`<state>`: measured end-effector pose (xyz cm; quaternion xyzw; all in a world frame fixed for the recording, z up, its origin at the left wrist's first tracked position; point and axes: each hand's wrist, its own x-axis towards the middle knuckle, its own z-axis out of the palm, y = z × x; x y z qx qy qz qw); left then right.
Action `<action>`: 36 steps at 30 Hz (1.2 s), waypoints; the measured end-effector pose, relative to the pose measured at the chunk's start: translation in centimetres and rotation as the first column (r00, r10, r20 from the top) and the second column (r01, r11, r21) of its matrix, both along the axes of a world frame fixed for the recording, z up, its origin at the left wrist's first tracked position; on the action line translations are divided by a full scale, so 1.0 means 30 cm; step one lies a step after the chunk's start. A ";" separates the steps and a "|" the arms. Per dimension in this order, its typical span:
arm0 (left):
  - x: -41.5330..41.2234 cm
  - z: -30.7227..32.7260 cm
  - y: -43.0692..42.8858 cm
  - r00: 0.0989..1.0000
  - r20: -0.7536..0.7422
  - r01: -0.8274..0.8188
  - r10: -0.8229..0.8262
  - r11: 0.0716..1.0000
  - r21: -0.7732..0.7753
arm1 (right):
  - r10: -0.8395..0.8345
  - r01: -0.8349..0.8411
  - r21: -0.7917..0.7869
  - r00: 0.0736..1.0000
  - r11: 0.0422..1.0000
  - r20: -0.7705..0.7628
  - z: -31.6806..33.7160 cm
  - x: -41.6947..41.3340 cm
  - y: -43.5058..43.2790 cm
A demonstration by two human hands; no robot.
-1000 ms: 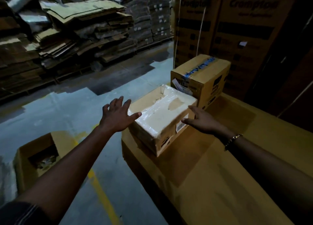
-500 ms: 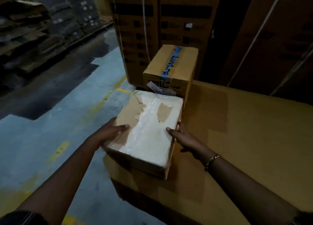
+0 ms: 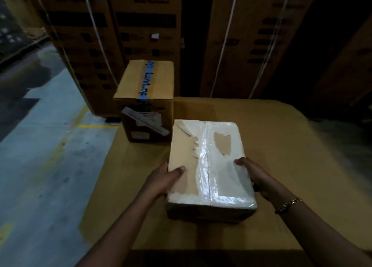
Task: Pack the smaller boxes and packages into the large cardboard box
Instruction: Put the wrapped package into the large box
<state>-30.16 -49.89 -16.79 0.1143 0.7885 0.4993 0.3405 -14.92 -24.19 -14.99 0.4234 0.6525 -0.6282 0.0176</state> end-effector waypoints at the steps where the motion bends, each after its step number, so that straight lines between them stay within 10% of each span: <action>1: 0.021 0.005 0.059 0.999 0.012 0.042 -0.042 0.999 0.014 | -0.019 0.019 0.005 1.000 1.000 -0.009 0.004 0.042 0.045; 8: 0.186 -0.008 0.448 0.982 -0.002 0.190 -0.190 0.978 0.088 | -0.091 0.093 0.017 0.990 0.995 -0.106 0.012 0.293 0.364; 25: 0.516 -0.026 0.780 0.948 -0.314 0.007 0.052 0.983 0.181 | 0.194 -0.053 0.341 0.899 0.938 -0.394 0.007 0.623 0.816; 36: 0.459 0.360 0.716 0.993 0.114 -0.034 -0.009 0.927 0.374 | 0.188 -0.185 0.034 0.942 0.982 -0.277 0.334 0.628 0.942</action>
